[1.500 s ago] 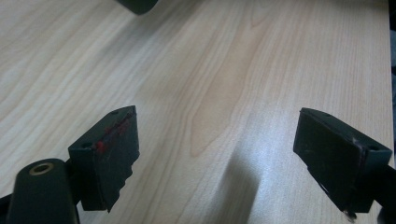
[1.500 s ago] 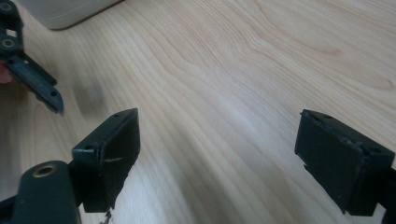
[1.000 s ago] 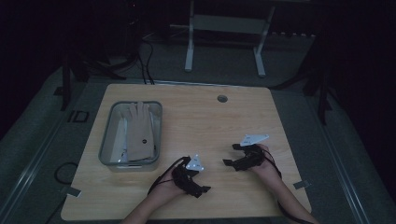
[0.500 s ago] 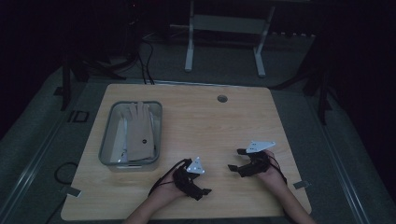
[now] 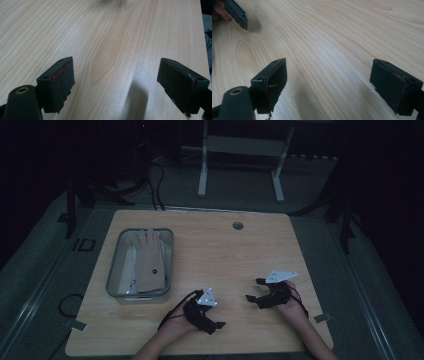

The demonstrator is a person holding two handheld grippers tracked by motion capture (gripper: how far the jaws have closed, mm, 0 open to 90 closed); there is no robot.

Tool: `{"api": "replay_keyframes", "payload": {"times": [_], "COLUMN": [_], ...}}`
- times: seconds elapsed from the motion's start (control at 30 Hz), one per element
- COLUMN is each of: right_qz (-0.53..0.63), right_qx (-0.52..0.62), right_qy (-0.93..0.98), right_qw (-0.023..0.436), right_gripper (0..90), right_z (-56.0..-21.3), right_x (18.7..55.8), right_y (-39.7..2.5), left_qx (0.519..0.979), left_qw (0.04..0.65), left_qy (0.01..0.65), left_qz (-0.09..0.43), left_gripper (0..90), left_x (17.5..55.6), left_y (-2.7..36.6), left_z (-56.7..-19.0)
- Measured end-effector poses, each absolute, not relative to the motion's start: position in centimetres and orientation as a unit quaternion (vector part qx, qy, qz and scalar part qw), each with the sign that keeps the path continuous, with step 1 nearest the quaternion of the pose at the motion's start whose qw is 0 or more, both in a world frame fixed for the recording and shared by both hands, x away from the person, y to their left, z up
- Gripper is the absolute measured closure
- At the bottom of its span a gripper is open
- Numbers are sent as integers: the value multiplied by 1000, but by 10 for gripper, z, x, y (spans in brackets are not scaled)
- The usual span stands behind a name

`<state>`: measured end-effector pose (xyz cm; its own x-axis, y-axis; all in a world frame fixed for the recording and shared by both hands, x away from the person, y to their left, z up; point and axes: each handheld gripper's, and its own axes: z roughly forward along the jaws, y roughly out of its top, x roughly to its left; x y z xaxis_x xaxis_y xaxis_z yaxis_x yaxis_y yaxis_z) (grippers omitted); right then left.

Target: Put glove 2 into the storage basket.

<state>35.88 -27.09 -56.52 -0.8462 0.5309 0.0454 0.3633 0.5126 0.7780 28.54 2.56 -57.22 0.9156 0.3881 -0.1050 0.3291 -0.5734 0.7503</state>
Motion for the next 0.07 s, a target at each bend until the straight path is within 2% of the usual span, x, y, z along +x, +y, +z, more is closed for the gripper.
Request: {"api": "replay_keyframes", "payload": {"times": [0.07], "right_qz": [420], "right_qx": [260], "right_qy": [864], "right_qw": [101], "right_gripper": [143], "right_z": [-565], "right_x": [359], "right_y": [-271], "left_qx": [886], "left_qw": [416], "left_qy": [201], "left_qz": [35], "left_gripper": [146], "left_x": [285], "left_y": [26], "left_z": [-572]}}
